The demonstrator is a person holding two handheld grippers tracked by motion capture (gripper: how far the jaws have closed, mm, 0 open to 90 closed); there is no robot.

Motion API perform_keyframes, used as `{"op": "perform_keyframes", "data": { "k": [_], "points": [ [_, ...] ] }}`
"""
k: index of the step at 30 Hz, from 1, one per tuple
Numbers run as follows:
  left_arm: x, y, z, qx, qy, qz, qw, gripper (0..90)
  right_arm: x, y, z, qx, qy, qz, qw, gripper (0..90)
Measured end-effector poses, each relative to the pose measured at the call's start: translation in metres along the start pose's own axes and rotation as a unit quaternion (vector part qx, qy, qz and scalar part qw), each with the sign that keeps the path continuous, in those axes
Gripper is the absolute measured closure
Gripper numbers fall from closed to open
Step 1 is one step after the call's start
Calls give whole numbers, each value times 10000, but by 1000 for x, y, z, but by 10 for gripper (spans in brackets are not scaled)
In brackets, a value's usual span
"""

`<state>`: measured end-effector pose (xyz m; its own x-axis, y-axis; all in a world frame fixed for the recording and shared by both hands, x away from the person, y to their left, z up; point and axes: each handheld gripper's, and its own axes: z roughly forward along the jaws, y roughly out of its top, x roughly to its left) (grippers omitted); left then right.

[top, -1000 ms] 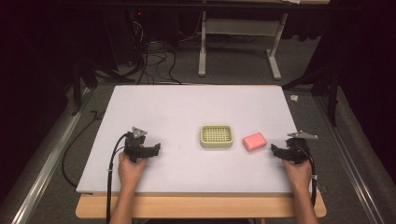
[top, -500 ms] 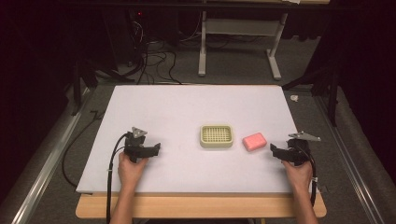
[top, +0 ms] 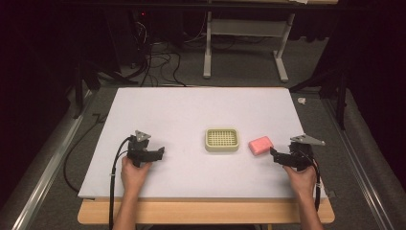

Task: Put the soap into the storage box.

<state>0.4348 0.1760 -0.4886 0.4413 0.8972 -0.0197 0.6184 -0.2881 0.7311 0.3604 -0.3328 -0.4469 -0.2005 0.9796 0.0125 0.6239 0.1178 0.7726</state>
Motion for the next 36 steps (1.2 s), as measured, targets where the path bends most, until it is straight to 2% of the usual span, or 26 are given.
{"op": "perform_keyframes", "data": {
  "k": [15,24,36],
  "points": [
    [0,0,0,-1,5,-1,10000,163,21,11,10,24,220,-152,9996,123],
    [0,0,0,0,3,-1,10000,163,32,18,21,67,216,-275,9994,122],
    [0,0,0,-1,6,1,10000,163,37,18,36,221,179,-342,9990,120]
  ]
}}
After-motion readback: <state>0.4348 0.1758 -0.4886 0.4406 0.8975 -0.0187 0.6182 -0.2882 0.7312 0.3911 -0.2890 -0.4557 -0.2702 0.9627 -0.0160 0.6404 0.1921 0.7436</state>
